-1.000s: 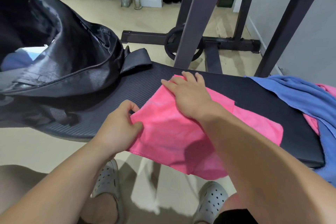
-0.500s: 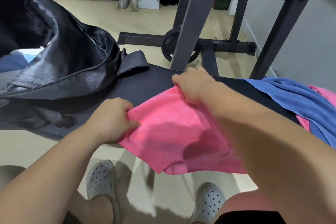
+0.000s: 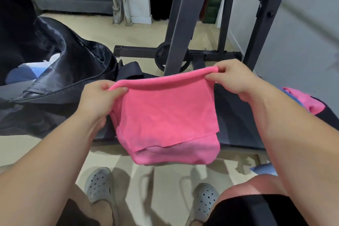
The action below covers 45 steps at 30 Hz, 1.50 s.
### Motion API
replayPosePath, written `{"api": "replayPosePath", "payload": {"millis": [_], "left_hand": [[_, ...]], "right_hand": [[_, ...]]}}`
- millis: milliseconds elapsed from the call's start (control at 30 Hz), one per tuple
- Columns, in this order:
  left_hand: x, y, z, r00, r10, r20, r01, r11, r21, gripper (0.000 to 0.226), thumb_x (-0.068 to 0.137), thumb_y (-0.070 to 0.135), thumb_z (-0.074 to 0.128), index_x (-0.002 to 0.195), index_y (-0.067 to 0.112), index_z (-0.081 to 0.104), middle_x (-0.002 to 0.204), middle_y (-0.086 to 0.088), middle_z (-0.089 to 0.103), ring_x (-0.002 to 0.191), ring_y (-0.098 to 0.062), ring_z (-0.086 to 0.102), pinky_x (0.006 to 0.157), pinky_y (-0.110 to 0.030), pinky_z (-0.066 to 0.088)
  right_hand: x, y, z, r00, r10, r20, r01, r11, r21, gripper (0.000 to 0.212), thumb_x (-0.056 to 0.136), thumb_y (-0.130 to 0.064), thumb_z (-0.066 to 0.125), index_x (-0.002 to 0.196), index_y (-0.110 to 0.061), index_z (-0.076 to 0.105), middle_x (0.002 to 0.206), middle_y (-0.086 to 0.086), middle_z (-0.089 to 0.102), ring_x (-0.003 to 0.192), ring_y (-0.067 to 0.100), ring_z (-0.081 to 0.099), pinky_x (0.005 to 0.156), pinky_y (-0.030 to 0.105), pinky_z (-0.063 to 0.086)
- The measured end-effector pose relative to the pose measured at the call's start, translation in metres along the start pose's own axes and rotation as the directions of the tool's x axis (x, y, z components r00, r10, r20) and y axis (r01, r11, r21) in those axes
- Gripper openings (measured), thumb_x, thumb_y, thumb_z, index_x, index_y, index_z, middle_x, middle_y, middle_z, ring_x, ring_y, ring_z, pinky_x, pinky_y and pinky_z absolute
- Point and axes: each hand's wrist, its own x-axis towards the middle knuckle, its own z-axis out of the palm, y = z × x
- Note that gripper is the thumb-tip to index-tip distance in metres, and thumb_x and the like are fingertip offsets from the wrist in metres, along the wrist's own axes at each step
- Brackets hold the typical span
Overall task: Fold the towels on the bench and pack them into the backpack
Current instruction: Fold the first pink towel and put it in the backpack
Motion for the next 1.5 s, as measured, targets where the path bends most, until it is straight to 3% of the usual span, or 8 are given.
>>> {"api": "replayPosePath", "payload": {"millis": [100,300,467,800,1133,1300,1367,1500], "left_hand": [[-0.004,0.007,-0.003,0.991,-0.084,0.108,0.107,0.969,-0.224,0.007,0.082,0.006,0.076,0.088,0.01,0.073,0.078,-0.008,0.071,0.066,-0.016,0.063,0.062,-0.025,0.051],[-0.008,0.008,-0.017,0.81,-0.239,0.535,0.32,0.945,-0.062,0.033,0.074,-0.002,0.071,0.106,-0.009,0.067,0.085,-0.018,0.067,0.067,-0.022,0.062,0.055,-0.024,0.054],[-0.001,0.014,-0.008,0.854,-0.255,0.454,0.229,0.967,0.111,0.006,0.088,-0.003,0.063,0.088,0.0,0.069,0.072,-0.015,0.062,0.055,-0.019,0.056,0.051,-0.024,0.046],[0.067,-0.018,0.066,0.995,-0.082,0.056,0.057,0.934,0.353,0.007,0.085,0.008,0.07,0.083,0.002,0.07,0.075,-0.011,0.065,0.068,-0.024,0.058,0.063,-0.036,0.05],[0.133,-0.012,0.128,0.955,0.241,0.173,-0.292,0.657,0.695,0.025,0.099,0.026,0.056,0.082,0.01,0.064,0.088,-0.015,0.069,0.089,-0.04,0.062,0.072,-0.039,0.047],[0.131,-0.01,0.141,0.924,0.288,0.253,-0.379,0.587,0.716,0.043,0.097,0.017,0.058,0.139,0.014,0.053,0.131,-0.014,0.059,0.122,-0.038,0.051,0.098,-0.045,0.043],[0.12,-0.011,0.137,0.893,0.345,0.288,-0.441,0.548,0.711,0.041,0.095,0.019,0.061,0.135,0.015,0.056,0.13,-0.014,0.056,0.121,-0.038,0.049,0.098,-0.048,0.044],[0.076,-0.013,0.116,0.822,0.394,0.412,-0.569,0.515,0.642,0.013,0.087,0.029,0.07,0.096,0.019,0.068,0.094,-0.003,0.064,0.094,-0.029,0.059,0.08,-0.041,0.049]], "right_hand": [[-0.02,0.002,-0.008,0.993,0.057,0.099,-0.096,0.883,0.46,0.022,0.099,-0.012,0.056,0.113,-0.012,0.074,0.09,0.002,0.074,0.077,0.011,0.068,0.073,0.028,0.055],[-0.052,0.028,-0.008,0.946,0.227,0.231,-0.321,0.753,0.574,0.021,0.086,-0.014,0.061,0.106,-0.011,0.062,0.078,0.004,0.052,0.066,0.015,0.049,0.056,0.029,0.042],[-0.057,0.031,-0.011,0.881,0.362,0.306,-0.473,0.695,0.541,0.006,0.092,-0.009,0.059,0.095,-0.014,0.057,0.07,0.003,0.05,0.06,0.015,0.051,0.049,0.026,0.052],[0.011,0.074,0.02,0.88,0.459,-0.121,-0.433,0.881,0.191,0.03,0.088,-0.013,0.066,0.064,-0.014,0.048,0.062,0.007,0.049,0.059,0.024,0.046,0.058,0.035,0.042],[0.085,0.104,0.022,0.895,0.334,-0.297,-0.405,0.885,-0.227,0.038,0.097,-0.025,0.06,0.062,-0.014,0.048,0.062,0.003,0.052,0.055,0.02,0.048,0.048,0.028,0.026],[0.094,0.102,0.027,0.898,0.282,-0.338,-0.36,0.912,-0.197,0.024,0.096,-0.03,0.063,0.11,-0.011,0.066,0.104,0.006,0.066,0.099,0.032,0.061,0.068,0.029,0.038],[0.084,0.101,0.032,0.904,0.257,-0.342,-0.338,0.92,-0.199,0.05,0.094,-0.036,0.065,0.138,-0.015,0.054,0.132,0.009,0.055,0.109,0.03,0.058,0.079,0.03,0.036],[0.052,0.097,0.042,0.936,0.154,-0.315,-0.232,0.947,-0.224,0.039,0.088,-0.037,0.07,0.123,-0.022,0.061,0.122,0.003,0.051,0.088,0.019,0.052,0.078,0.03,0.038]]}}
